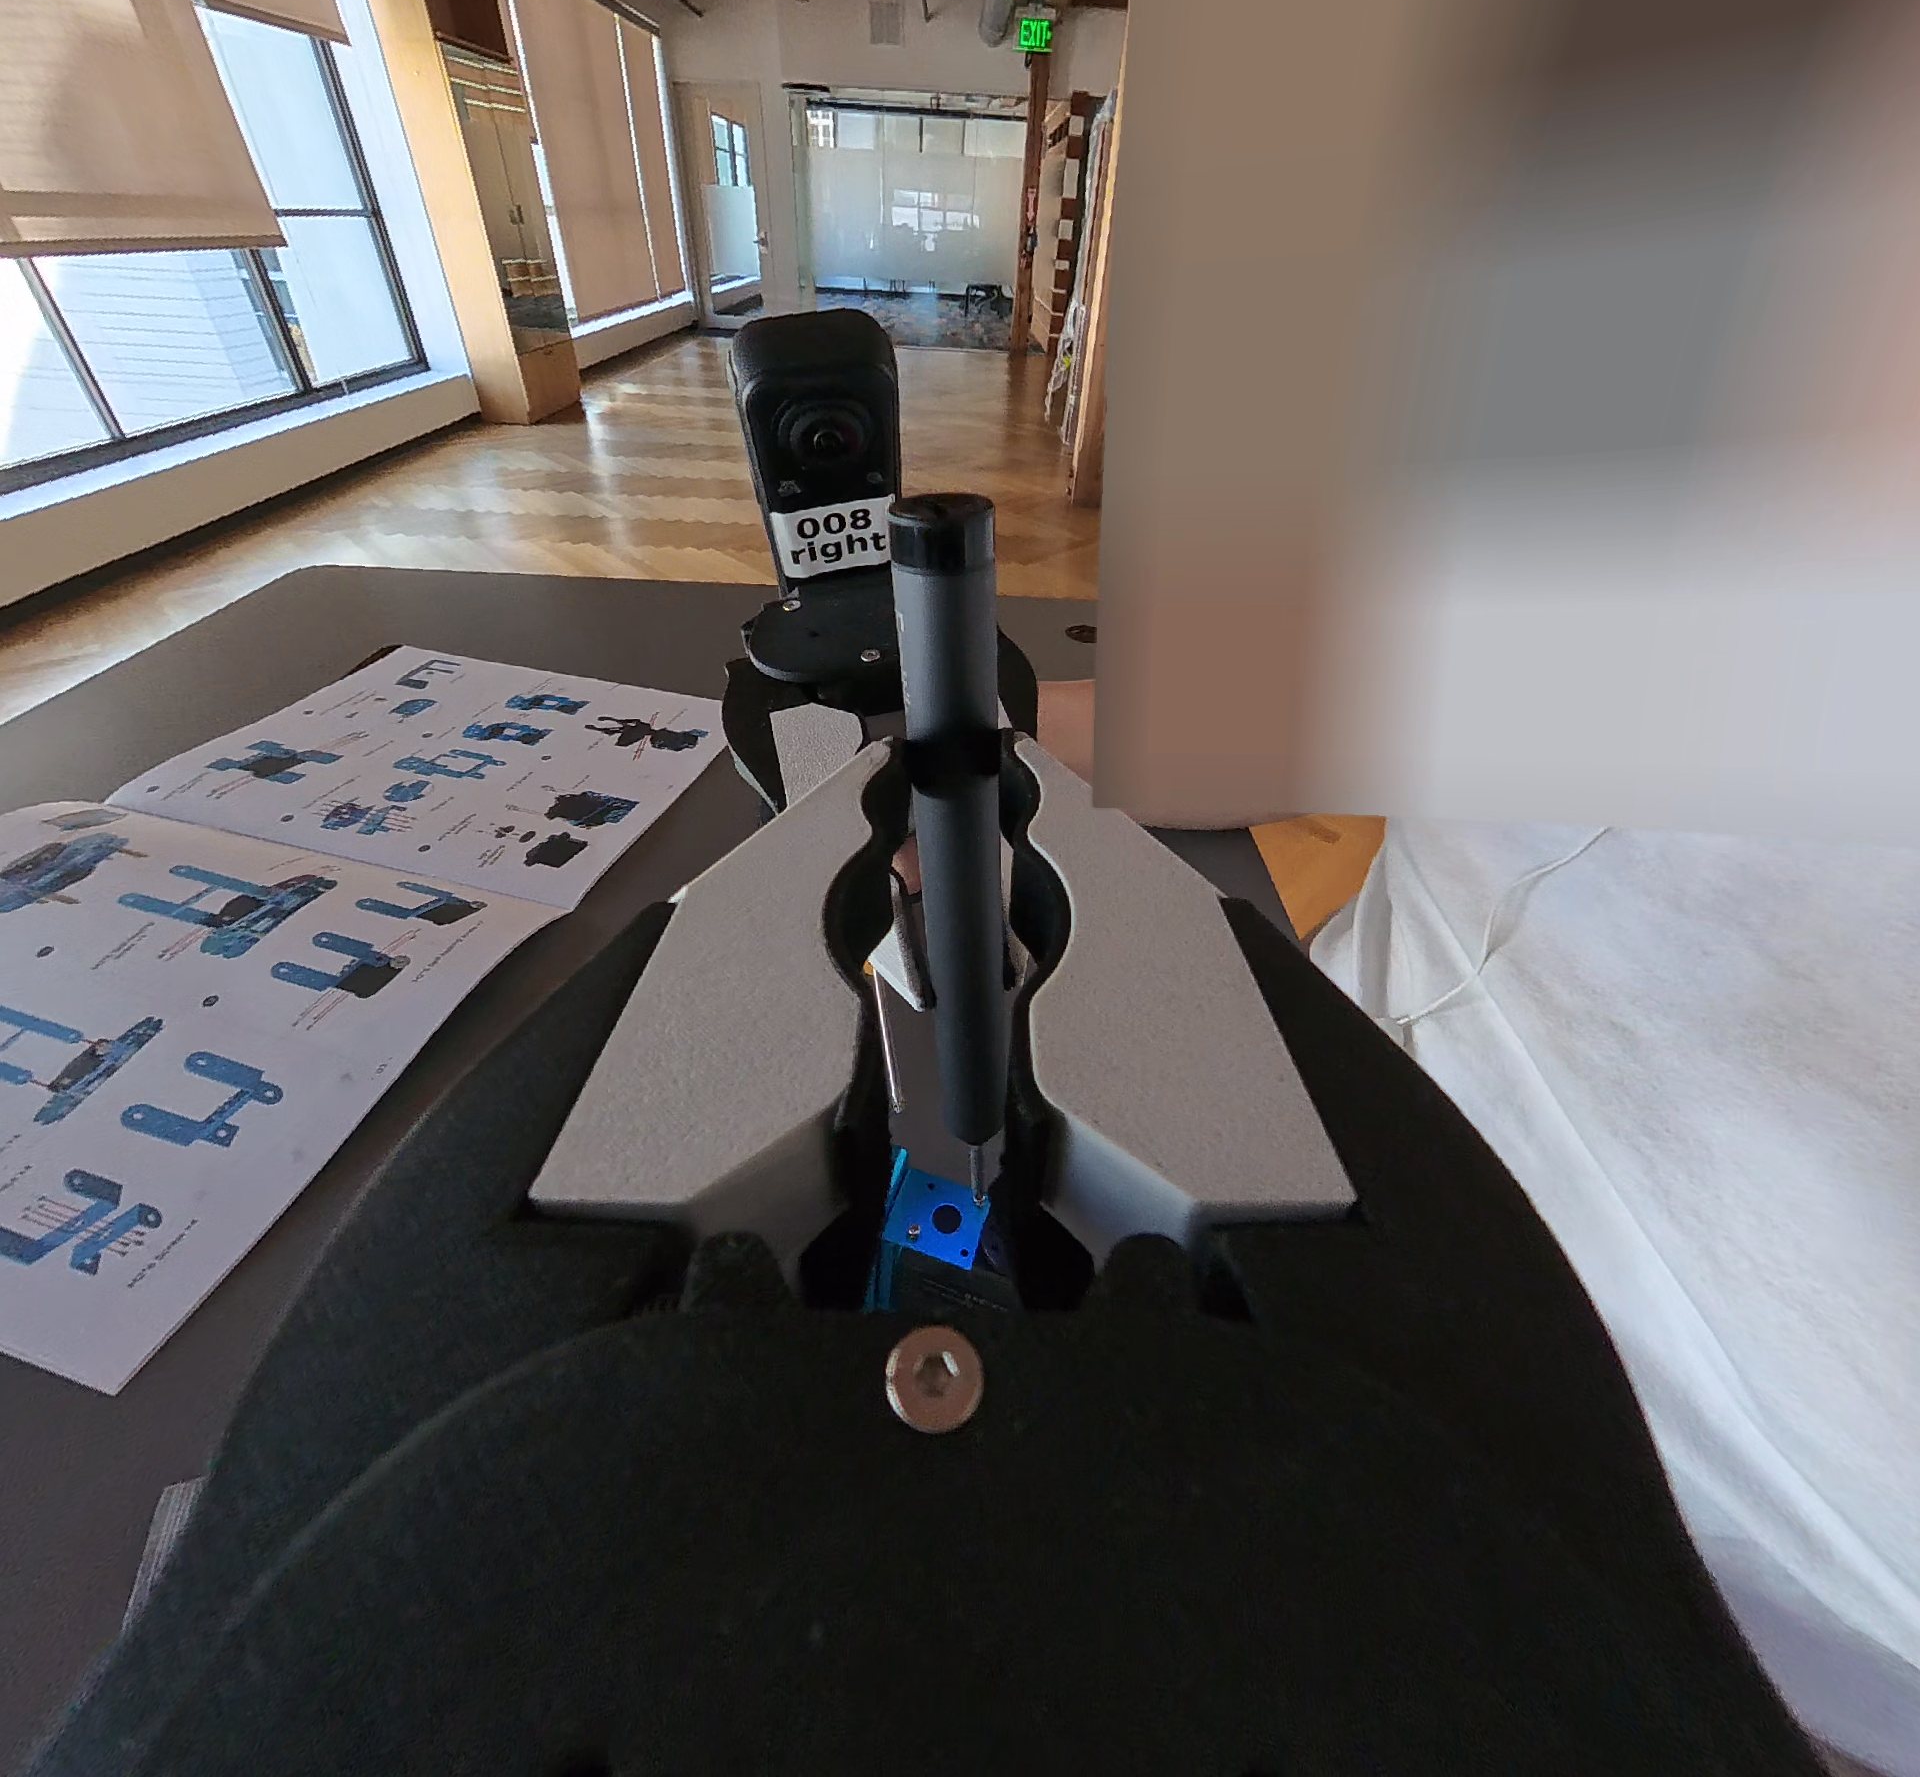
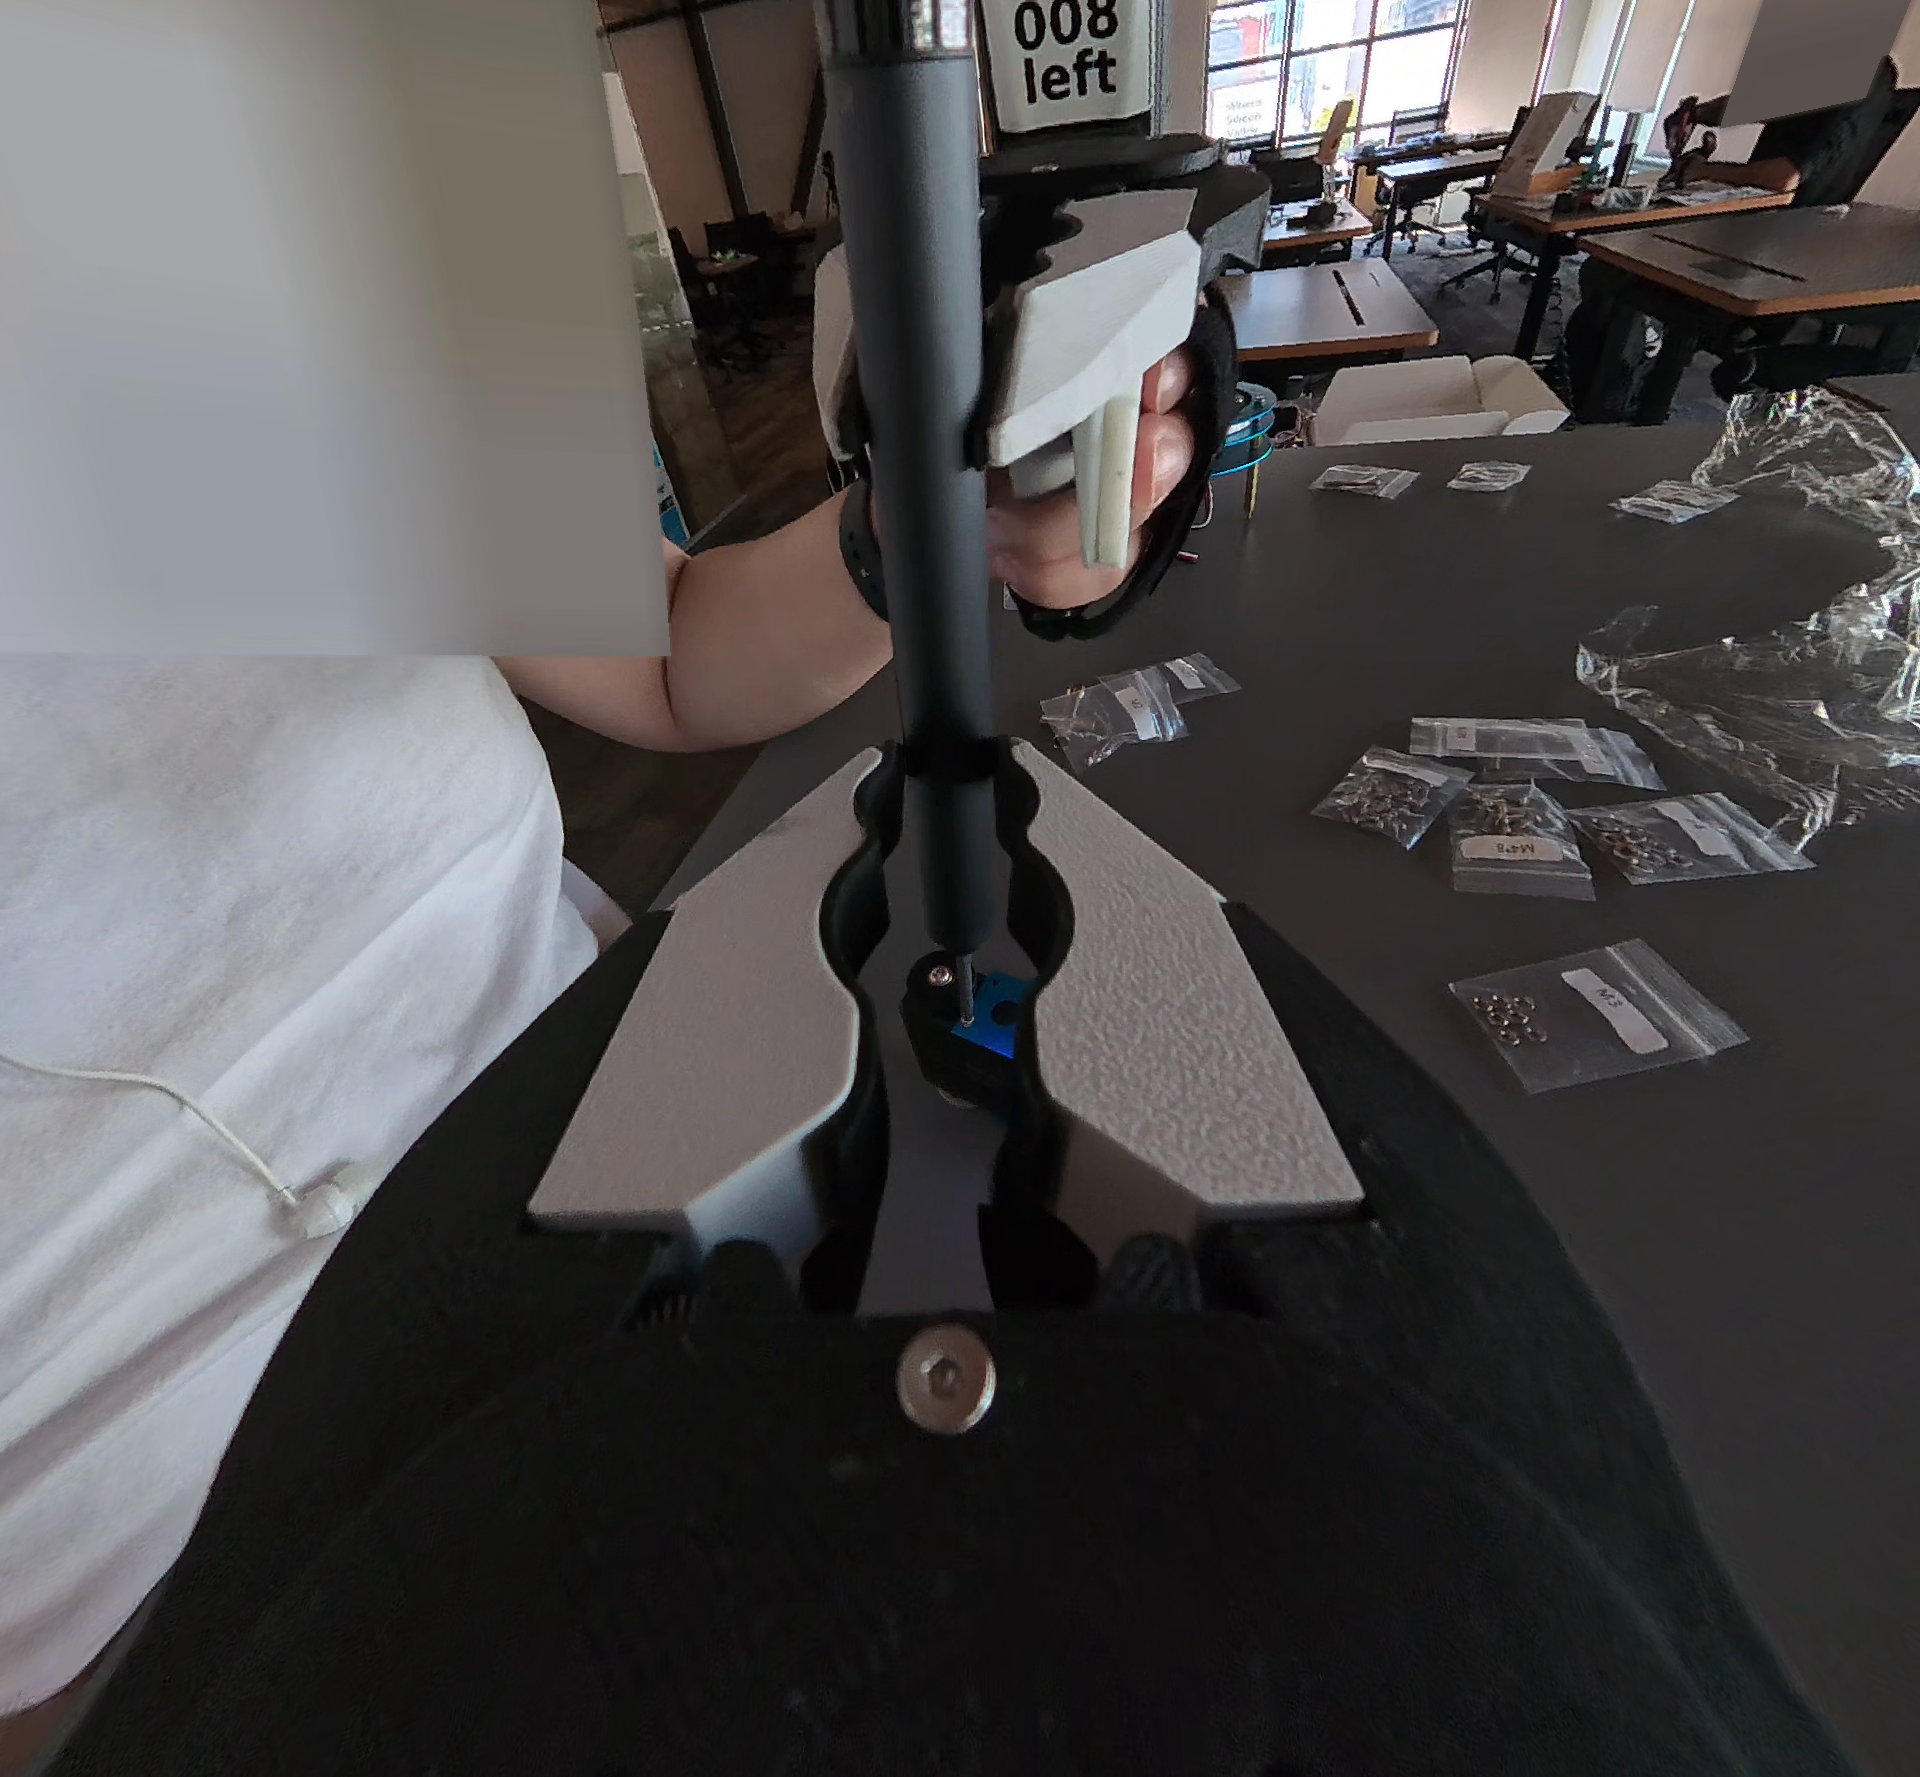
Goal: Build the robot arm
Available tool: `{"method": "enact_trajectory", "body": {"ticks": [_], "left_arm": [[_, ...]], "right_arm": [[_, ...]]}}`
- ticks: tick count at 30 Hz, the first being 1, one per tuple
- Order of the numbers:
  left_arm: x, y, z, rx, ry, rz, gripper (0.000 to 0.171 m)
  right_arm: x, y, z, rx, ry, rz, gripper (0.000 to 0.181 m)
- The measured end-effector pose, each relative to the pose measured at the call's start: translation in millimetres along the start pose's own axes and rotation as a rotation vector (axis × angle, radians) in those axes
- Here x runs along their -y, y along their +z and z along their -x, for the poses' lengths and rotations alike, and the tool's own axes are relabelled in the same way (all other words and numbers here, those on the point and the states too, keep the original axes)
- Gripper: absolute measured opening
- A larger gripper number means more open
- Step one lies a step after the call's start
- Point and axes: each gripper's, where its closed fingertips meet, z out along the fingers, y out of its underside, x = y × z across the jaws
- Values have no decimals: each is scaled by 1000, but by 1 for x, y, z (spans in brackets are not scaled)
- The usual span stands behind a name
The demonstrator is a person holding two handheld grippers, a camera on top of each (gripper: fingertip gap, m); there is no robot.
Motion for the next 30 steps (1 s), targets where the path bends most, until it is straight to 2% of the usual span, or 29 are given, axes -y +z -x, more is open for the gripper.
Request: {"method": "enact_trajectory", "body": {"ticks": [30], "left_arm": [[0,-1,-1,-17,-8,-35,15]], "right_arm": [[-2,6,3,42,-34,-13,17]]}}
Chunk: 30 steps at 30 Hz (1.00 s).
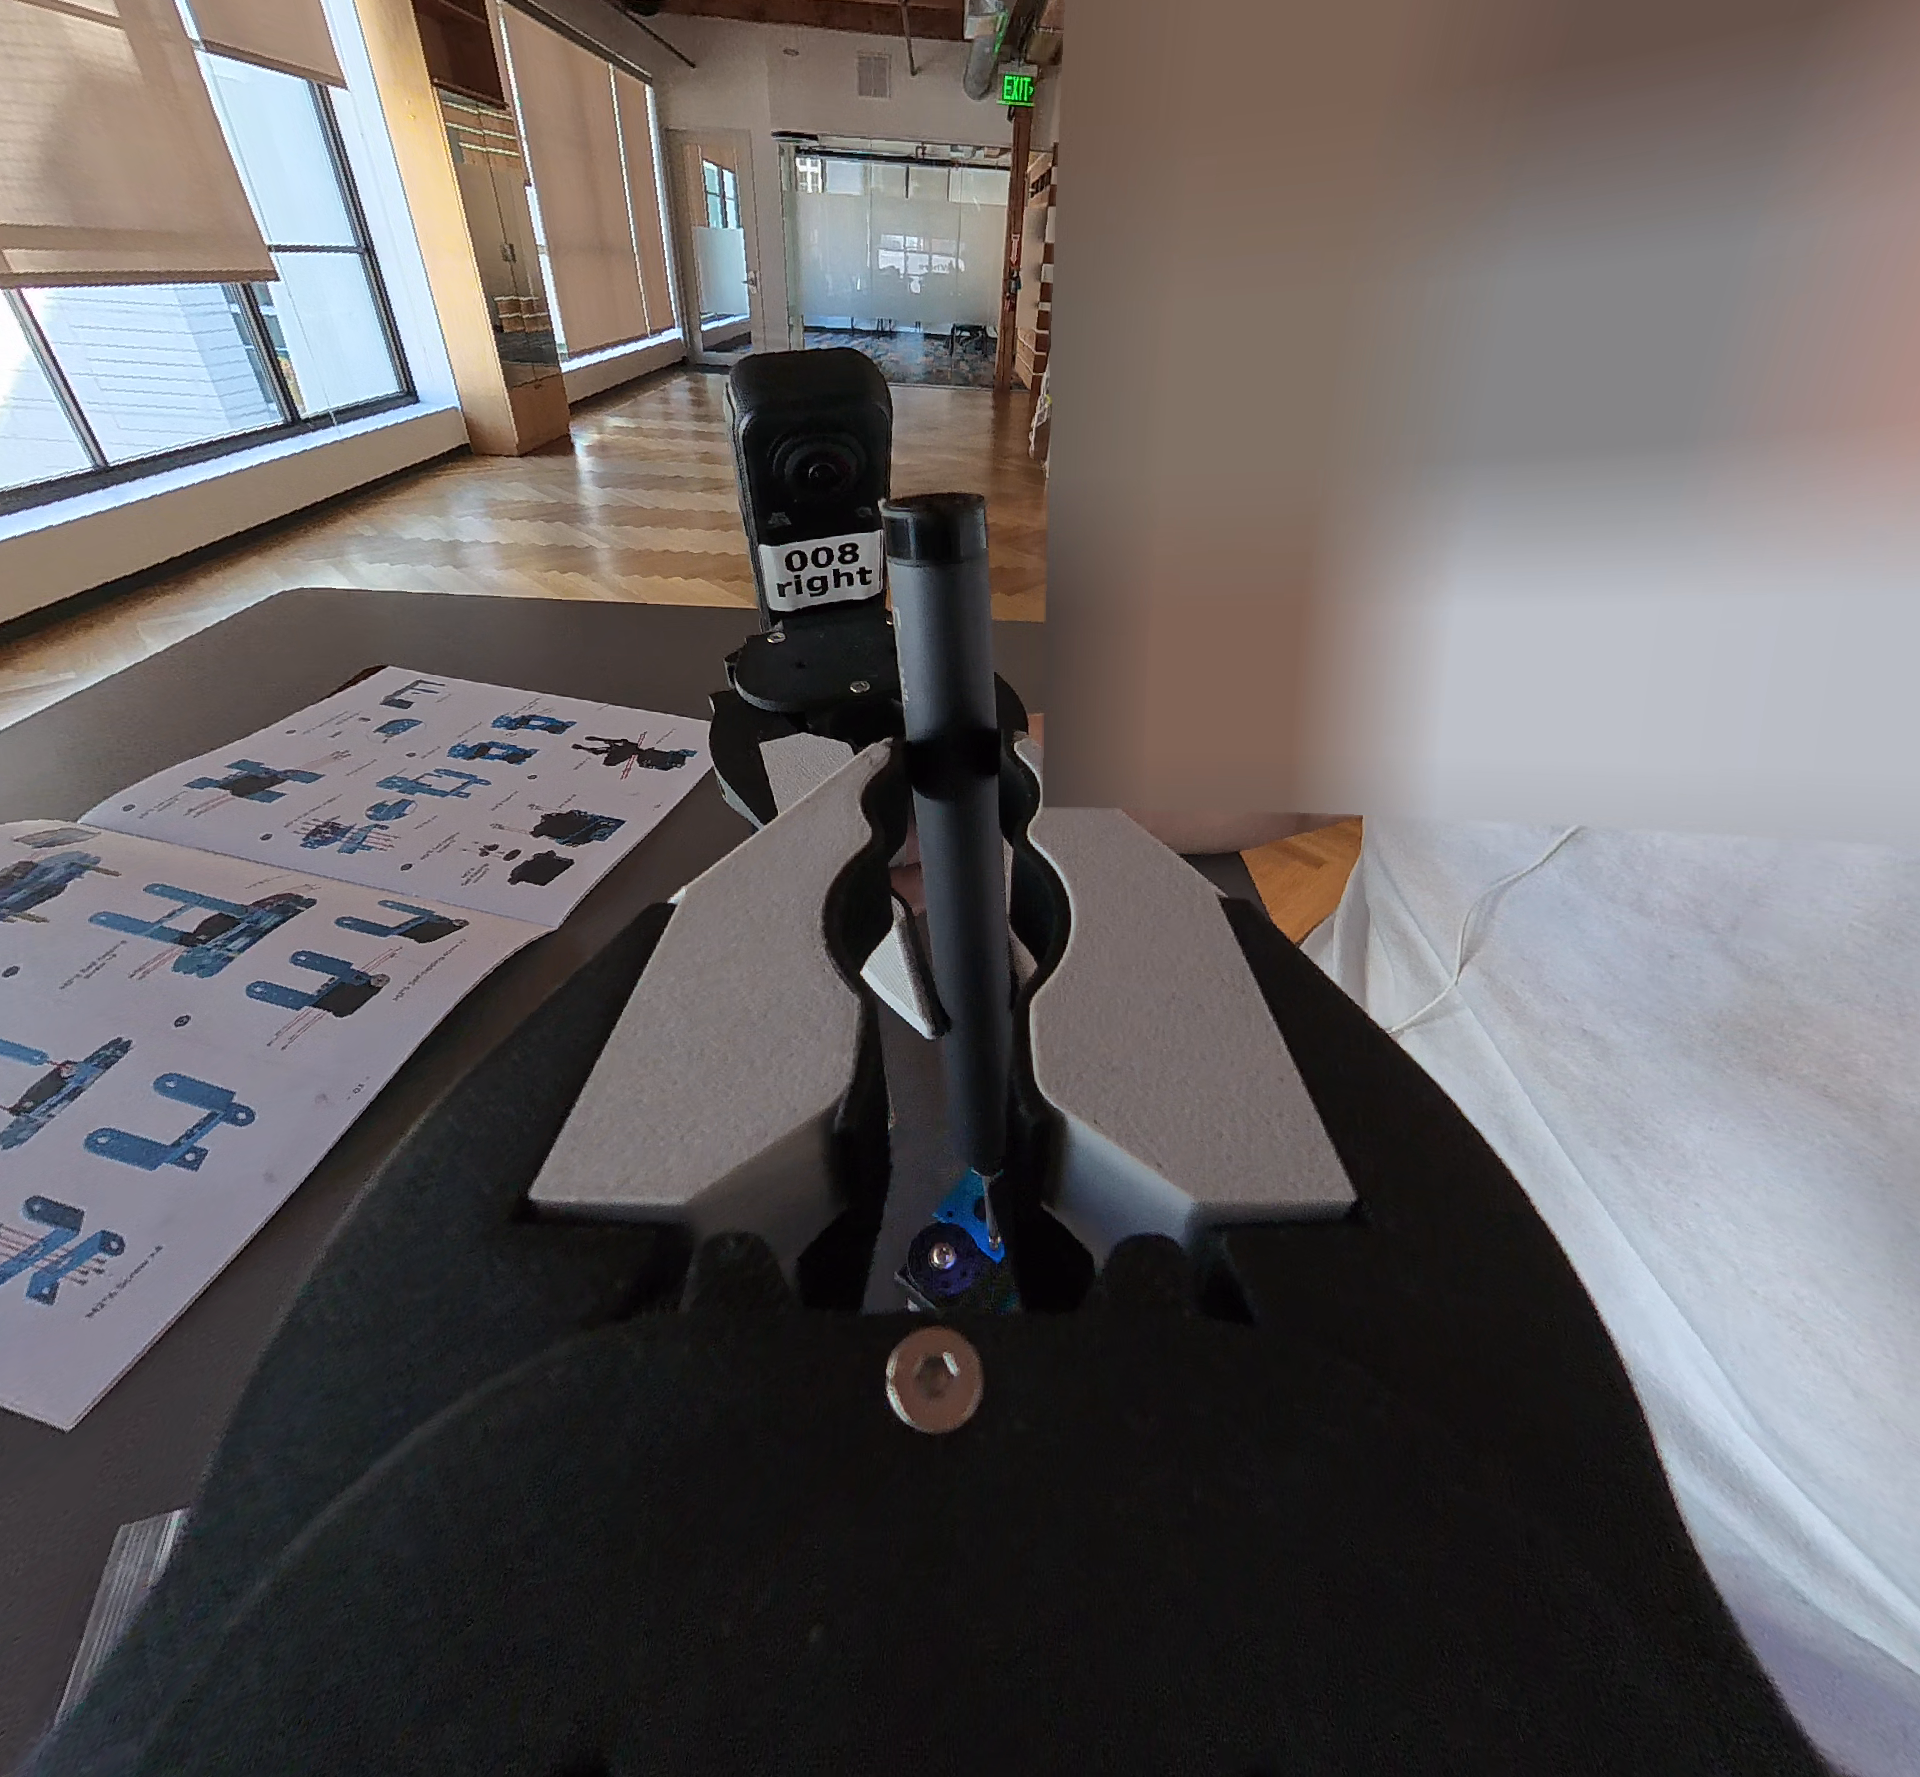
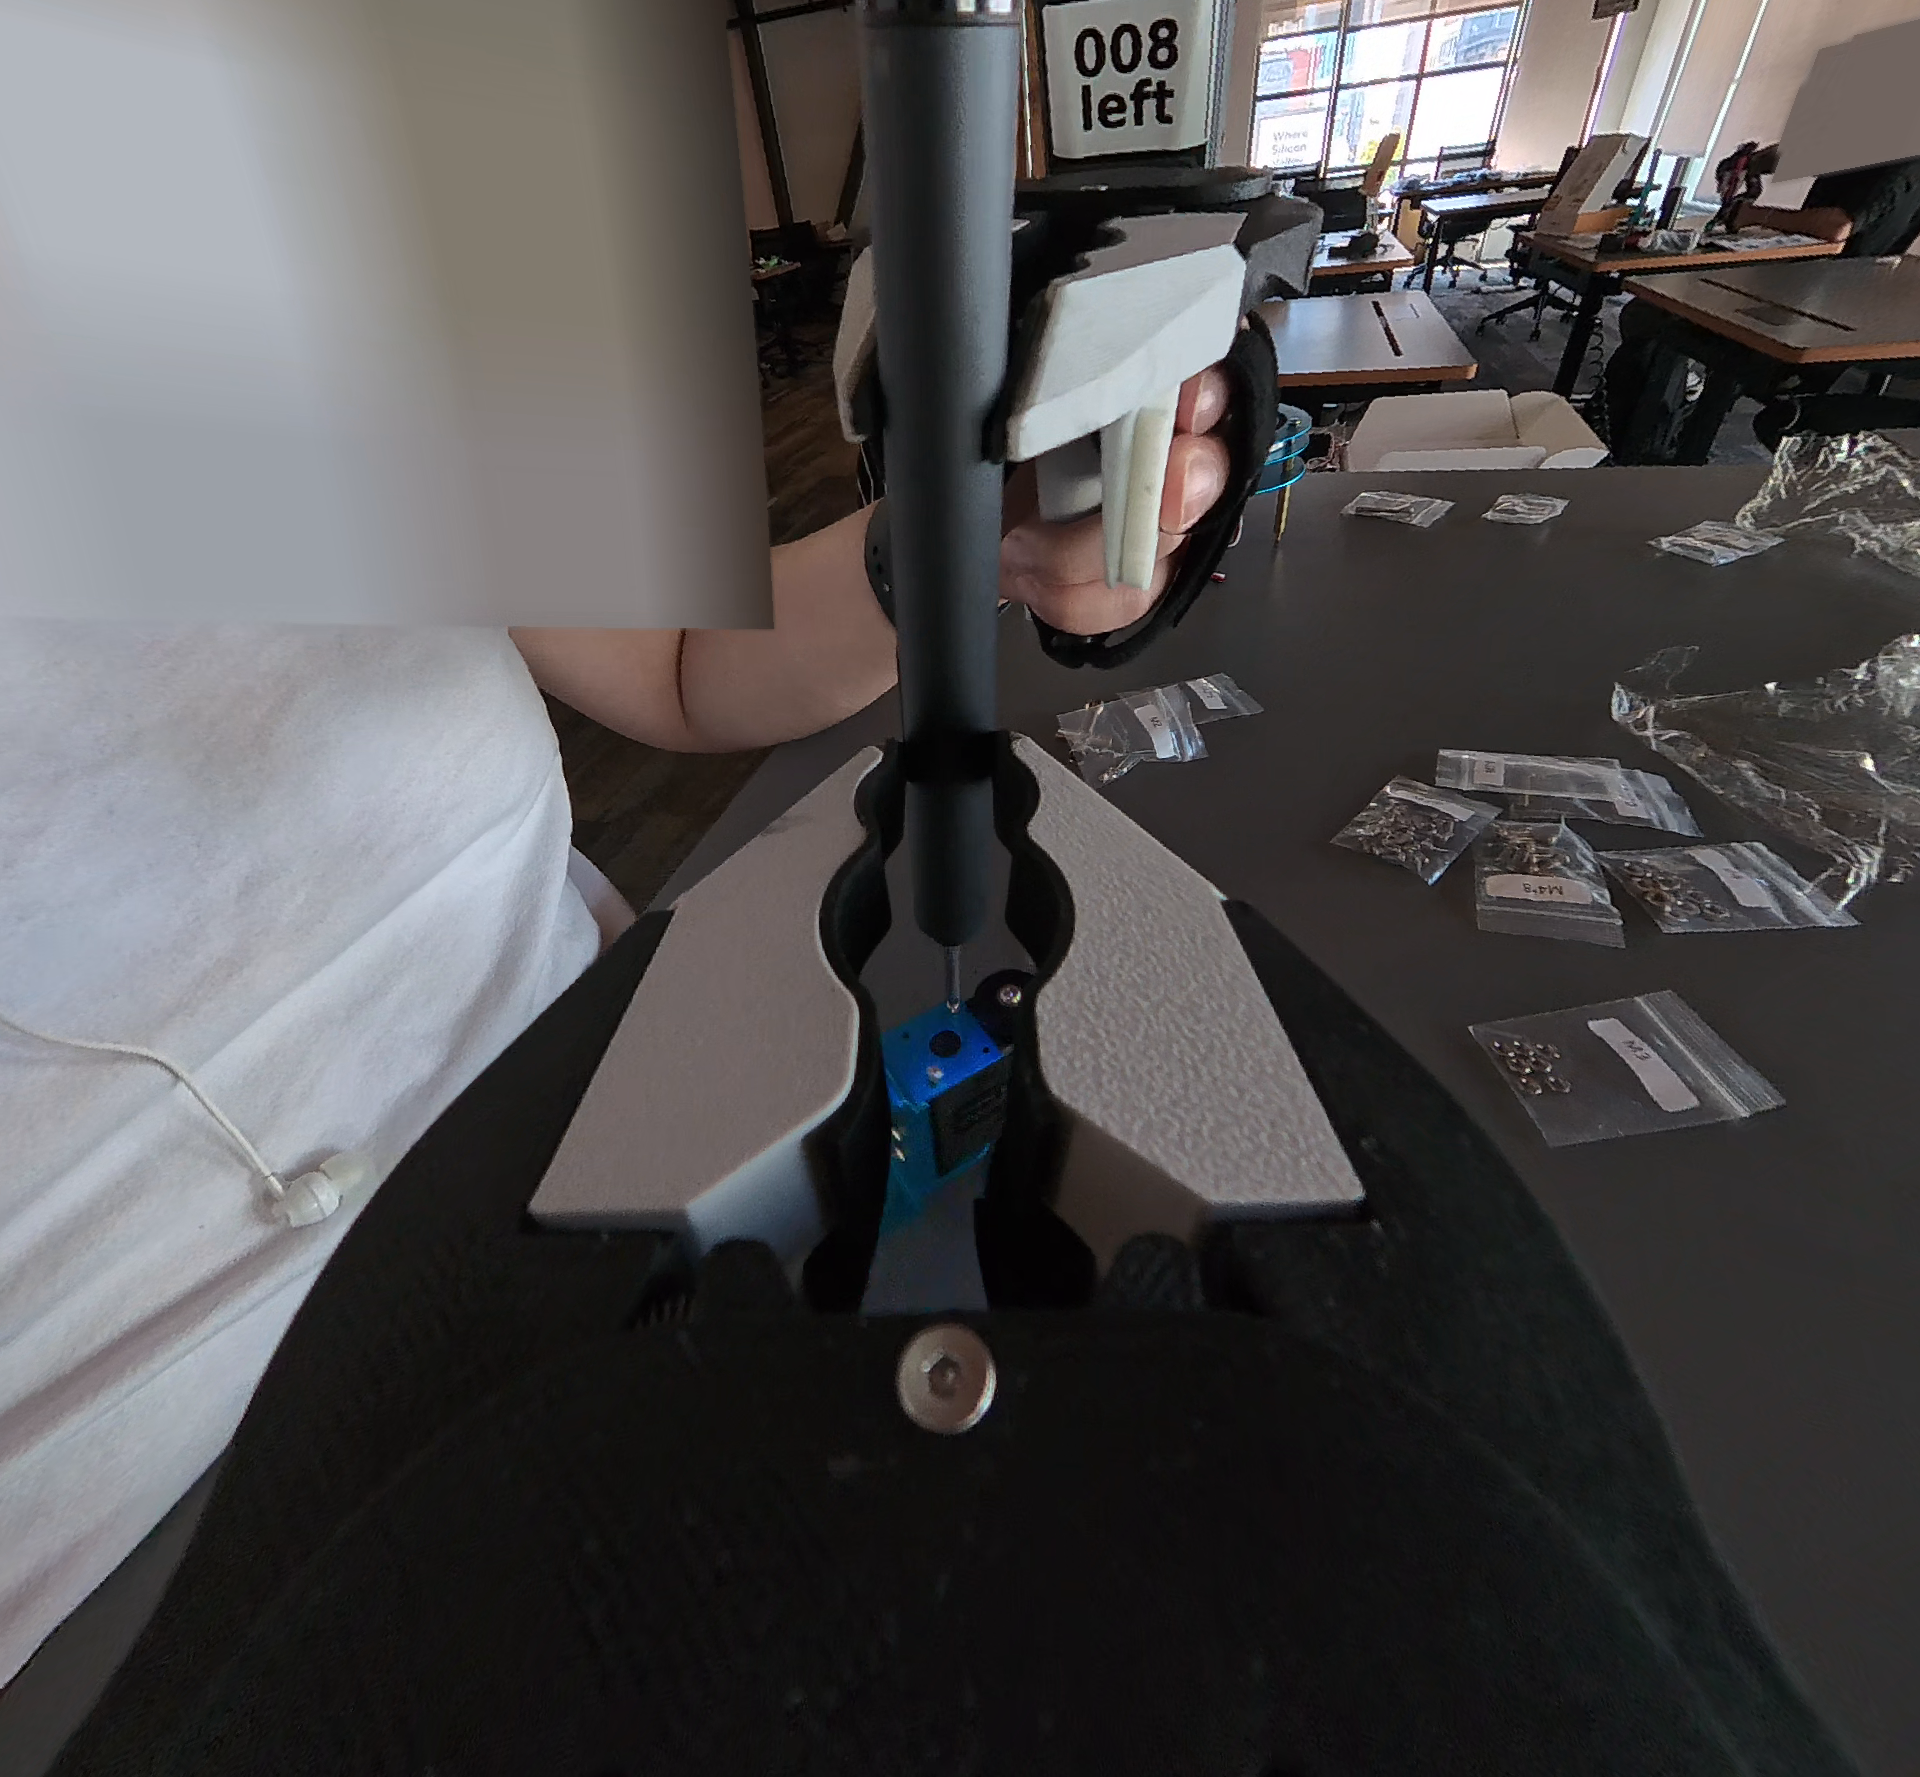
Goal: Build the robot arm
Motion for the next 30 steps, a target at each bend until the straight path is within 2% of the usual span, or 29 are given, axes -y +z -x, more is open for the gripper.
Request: {"method": "enact_trajectory", "body": {"ticks": [20,21,25,27,30], "left_arm": [[0,-7,-6,11,-8,-17,15],[-3,-7,-4,29,-13,0,20],[-21,-20,7,230,-46,81,66],[-48,-27,4,355,-74,161,84],[-89,-18,-9,473,-100,231,93]], "right_arm": [[1,7,2,-31,-18,17,16],[1,6,2,-29,-17,14,16],[1,6,2,-29,-21,11,16],[1,6,2,-30,-21,10,16],[1,5,1,-29,-20,9,16]]}}
